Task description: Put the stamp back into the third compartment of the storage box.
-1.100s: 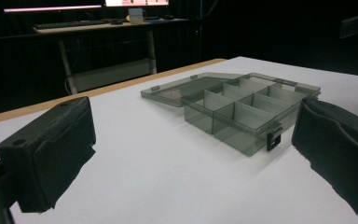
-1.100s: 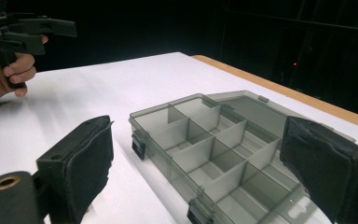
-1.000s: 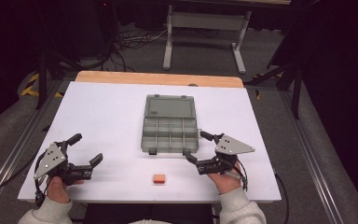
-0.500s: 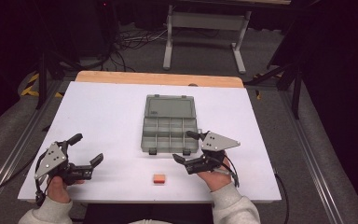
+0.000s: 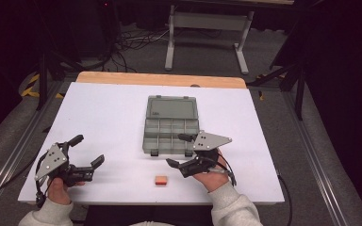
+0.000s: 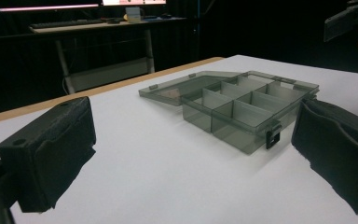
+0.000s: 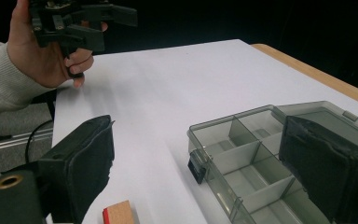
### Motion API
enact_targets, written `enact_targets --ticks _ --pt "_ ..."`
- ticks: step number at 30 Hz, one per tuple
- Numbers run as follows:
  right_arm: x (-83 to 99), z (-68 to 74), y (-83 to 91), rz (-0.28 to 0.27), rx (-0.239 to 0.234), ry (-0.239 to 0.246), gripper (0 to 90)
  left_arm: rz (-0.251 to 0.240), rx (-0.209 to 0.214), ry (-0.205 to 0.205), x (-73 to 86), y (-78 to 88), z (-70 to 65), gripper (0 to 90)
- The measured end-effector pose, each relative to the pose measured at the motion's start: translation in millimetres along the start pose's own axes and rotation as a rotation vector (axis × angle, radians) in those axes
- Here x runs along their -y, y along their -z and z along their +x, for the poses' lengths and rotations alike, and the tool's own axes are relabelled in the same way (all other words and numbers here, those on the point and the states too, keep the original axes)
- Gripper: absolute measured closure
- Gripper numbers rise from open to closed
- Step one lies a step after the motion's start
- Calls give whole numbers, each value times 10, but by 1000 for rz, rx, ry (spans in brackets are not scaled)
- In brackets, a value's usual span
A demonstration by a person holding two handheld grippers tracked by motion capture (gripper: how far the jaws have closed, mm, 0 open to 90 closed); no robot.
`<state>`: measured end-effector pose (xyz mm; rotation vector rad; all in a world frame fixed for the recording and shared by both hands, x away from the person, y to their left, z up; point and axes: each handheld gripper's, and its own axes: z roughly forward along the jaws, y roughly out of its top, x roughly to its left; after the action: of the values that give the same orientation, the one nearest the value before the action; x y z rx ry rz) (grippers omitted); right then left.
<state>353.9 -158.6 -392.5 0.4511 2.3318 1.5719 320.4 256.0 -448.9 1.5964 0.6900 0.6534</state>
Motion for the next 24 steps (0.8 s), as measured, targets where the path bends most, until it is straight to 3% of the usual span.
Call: enact_targets --ticks 3,12,24 --pt "-27 24 -7 16 0 10 119 0 1 -4 1 -4 -3 5" --pt "-74 23 -1 82 -65 25 167 1 0 -7 6 -6 0 5" --pt "-119 30 -66 231 -111 61 172 2 3 -12 5 -8 0 5"
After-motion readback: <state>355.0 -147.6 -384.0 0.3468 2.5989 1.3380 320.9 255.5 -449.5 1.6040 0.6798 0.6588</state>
